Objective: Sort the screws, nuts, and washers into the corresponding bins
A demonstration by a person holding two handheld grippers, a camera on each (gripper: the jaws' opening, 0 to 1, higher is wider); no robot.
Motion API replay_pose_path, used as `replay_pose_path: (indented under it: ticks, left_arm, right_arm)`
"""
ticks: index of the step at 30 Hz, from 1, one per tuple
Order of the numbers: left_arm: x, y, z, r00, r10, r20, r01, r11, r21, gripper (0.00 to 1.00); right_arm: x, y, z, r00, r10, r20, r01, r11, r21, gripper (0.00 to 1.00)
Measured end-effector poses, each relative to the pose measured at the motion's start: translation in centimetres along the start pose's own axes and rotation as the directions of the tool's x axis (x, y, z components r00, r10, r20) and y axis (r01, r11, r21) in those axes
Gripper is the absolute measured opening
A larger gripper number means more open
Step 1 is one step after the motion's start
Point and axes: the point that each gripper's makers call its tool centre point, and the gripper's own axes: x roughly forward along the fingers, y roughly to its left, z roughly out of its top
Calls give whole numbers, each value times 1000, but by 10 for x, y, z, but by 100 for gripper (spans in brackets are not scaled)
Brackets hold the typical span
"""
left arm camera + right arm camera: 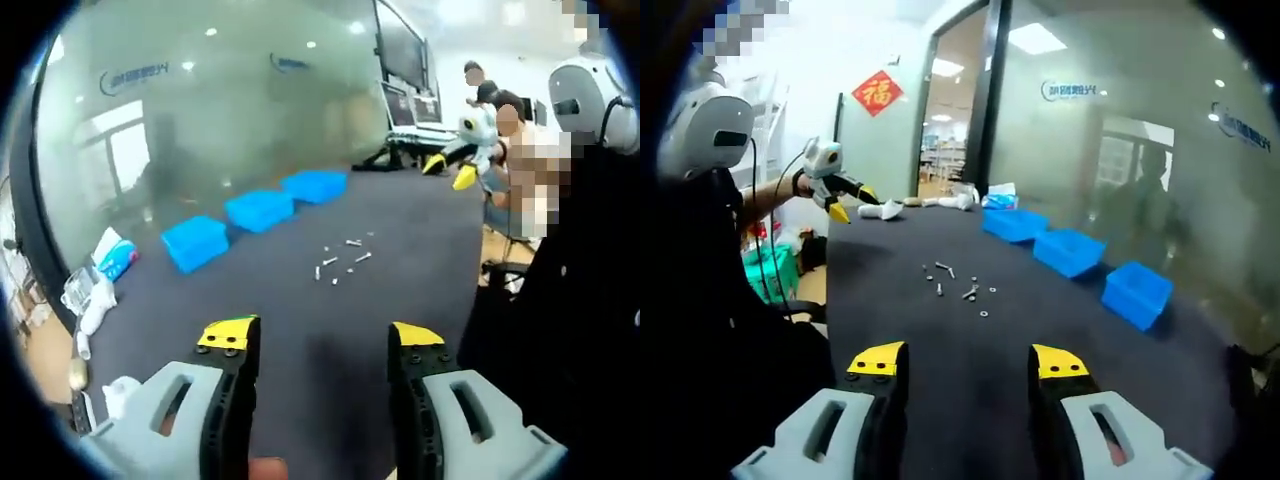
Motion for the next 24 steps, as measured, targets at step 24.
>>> replay_pose_path:
  ticks: [24]
  left_arm:
    - [-1, 0, 2, 1000, -11, -1, 11, 1000, 3, 50]
  right_arm:
    - [17, 10, 7, 995, 75, -67, -81, 993, -83, 41]
